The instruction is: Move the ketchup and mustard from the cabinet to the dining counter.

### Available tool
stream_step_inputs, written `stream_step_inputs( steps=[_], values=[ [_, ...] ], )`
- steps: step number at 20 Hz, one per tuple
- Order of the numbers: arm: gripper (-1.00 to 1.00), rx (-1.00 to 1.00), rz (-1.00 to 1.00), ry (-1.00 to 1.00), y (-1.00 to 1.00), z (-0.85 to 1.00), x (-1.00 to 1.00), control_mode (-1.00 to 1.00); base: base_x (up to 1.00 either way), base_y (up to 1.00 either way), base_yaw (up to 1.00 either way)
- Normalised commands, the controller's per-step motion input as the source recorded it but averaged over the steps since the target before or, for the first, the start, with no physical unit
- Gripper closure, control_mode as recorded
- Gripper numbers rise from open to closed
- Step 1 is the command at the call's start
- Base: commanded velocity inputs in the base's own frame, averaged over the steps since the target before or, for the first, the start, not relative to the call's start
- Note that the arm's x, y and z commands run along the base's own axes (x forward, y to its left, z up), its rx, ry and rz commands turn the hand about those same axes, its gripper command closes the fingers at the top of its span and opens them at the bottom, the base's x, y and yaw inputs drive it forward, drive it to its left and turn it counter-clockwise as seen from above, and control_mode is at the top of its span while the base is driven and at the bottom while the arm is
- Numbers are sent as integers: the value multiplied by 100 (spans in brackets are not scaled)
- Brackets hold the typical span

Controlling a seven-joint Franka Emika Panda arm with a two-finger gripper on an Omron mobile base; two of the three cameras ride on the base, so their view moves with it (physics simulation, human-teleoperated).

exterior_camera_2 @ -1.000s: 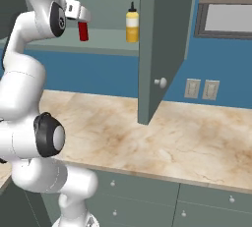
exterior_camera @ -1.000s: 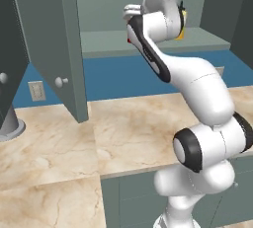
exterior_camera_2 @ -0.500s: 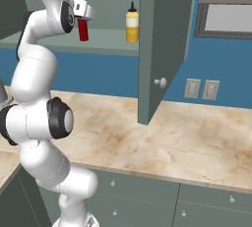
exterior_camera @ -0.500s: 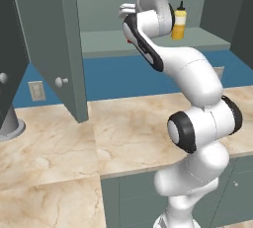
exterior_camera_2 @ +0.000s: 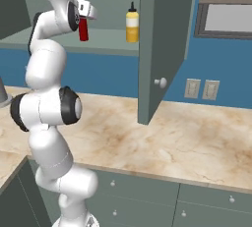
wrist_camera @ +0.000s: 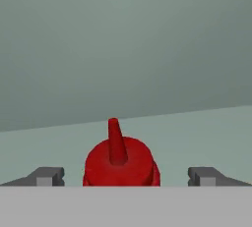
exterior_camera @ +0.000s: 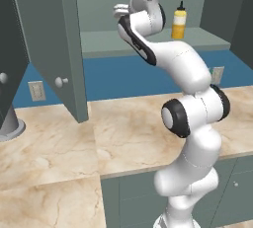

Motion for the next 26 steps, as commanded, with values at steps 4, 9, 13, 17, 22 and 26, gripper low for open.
stream_step_inputs(
  steps=[4,9,13,17,22,26],
  values=[
    [-100,0,0,1,2,-4,39,-100,0,0,0],
    [100,0,0,2,3,-2,27,-100,0,0,0],
    [100,0,0,0,0,0,-15,-100,0,0,0],
    [100,3,0,-6,-12,0,-83,-100,0,0,0],
    [100,2,0,-15,-15,-1,-100,-100,0,0,0],
    [100,1,0,-15,-19,0,-100,-100,0,0,0]
  ],
)
